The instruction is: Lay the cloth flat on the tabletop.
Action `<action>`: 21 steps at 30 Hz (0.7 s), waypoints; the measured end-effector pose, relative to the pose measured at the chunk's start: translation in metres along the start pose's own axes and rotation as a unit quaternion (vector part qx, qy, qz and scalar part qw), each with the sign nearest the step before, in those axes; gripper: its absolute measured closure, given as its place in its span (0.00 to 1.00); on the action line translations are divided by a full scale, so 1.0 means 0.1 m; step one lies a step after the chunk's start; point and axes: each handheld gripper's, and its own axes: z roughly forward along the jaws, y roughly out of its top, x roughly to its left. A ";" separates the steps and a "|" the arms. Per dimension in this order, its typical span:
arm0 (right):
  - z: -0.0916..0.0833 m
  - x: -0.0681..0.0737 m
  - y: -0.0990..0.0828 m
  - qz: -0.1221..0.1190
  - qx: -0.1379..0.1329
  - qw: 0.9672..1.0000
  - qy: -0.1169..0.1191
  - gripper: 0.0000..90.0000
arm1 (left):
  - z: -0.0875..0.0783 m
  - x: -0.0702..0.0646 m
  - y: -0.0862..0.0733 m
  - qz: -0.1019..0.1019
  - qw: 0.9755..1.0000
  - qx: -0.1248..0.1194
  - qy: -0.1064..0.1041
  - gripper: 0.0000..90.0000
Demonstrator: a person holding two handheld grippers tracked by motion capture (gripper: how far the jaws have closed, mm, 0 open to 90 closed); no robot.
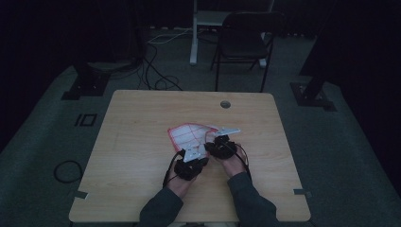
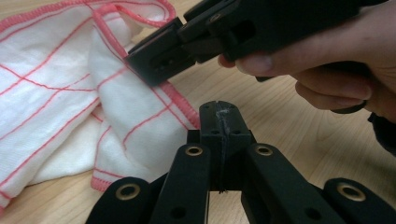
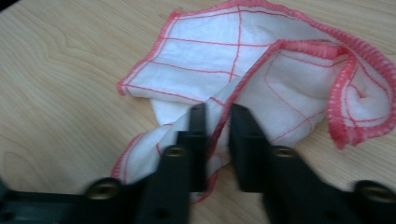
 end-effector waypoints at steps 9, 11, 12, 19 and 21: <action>-0.13 -0.11 0.01 -0.013 -0.006 1.000 -0.027 0.99 | -0.24 0.33 -0.06 -0.025 0.998 -0.016 0.059 0.96; -0.16 -0.14 0.01 -0.011 -0.007 0.999 -0.031 0.99 | -0.24 0.43 -0.08 -0.033 0.997 -0.005 0.076 0.99; -0.18 -0.16 0.01 -0.011 -0.008 0.999 -0.033 0.99 | -0.23 0.46 -0.08 -0.034 0.996 0.000 0.081 1.00; -0.25 -0.27 -0.03 -0.009 -0.006 0.999 -0.050 0.99 | -0.04 0.51 -0.15 -0.015 0.995 0.046 0.082 1.00; -0.27 -0.30 -0.04 -0.008 -0.005 0.999 -0.053 0.99 | 0.03 0.49 -0.15 -0.009 0.995 0.056 0.085 0.99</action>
